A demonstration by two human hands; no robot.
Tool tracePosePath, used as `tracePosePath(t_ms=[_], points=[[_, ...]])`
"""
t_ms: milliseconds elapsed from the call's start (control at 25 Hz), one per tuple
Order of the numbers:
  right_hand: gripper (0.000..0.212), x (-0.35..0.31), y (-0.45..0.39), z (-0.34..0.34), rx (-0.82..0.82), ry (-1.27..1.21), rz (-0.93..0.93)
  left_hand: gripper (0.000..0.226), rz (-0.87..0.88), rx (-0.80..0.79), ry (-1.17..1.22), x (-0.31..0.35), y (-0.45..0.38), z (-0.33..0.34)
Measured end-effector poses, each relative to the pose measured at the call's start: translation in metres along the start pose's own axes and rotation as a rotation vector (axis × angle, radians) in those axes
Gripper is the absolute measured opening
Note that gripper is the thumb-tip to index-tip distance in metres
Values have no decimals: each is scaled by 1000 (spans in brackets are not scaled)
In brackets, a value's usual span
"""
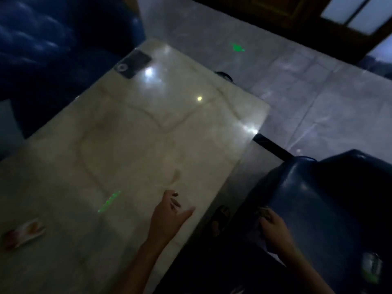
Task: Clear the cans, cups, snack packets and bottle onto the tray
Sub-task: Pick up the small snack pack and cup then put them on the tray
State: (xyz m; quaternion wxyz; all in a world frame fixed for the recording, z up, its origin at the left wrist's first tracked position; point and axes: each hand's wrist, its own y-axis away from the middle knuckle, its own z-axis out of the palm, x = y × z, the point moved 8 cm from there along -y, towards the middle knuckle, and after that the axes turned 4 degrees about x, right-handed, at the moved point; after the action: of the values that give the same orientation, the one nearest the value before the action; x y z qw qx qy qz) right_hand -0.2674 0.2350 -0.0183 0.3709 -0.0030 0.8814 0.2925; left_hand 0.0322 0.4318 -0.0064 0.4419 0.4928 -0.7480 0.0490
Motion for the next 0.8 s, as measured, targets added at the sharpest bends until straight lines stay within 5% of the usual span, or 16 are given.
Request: tracePosePath(t_ms=[320, 520, 800], points=[[26, 38, -100, -119, 57, -35, 111, 58, 96, -228, -112, 167, -49, 154], [27, -10, -185, -164, 110, -207, 100, 57, 39, -185, -221, 178, -100, 158], [21, -97, -309, -215, 129, -77, 27, 56, -140, -89, -152, 197, -199, 168]])
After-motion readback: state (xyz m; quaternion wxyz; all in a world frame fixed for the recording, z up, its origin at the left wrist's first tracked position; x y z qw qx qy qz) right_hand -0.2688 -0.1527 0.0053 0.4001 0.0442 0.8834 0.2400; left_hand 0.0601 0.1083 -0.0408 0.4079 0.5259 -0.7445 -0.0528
